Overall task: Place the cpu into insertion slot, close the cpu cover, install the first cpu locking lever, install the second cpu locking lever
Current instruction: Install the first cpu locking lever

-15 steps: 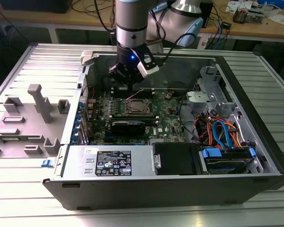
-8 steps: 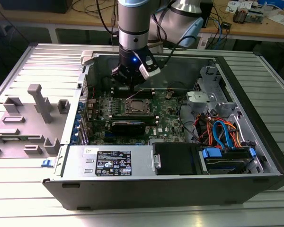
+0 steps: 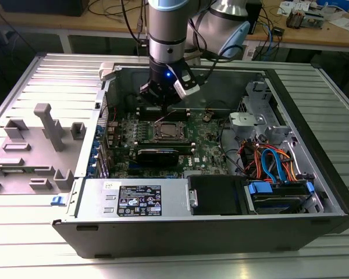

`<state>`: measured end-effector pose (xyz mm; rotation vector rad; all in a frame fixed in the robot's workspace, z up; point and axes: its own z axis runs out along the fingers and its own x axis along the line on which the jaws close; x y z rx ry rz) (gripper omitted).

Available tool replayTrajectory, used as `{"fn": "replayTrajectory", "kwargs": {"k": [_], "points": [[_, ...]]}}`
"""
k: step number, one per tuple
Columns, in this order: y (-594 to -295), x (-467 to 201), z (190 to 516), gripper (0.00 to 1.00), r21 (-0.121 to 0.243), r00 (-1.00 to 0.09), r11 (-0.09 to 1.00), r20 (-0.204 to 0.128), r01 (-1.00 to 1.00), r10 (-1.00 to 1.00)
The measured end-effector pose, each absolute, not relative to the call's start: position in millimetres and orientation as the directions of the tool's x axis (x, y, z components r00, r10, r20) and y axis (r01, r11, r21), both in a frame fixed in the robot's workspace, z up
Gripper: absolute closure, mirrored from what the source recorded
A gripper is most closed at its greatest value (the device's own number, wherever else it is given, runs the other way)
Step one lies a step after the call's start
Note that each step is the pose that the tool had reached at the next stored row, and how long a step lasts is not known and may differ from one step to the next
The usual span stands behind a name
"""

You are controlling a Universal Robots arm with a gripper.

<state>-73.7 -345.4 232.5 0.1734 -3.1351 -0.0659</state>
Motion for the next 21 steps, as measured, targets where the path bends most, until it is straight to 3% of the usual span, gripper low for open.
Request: {"fn": "replayTrajectory", "kwargs": {"k": [21], "points": [[-340.7, -43.2, 211.2, 0.89, 0.042, -0.994, 0.993, -0.001, -0.109, -0.109]]}}
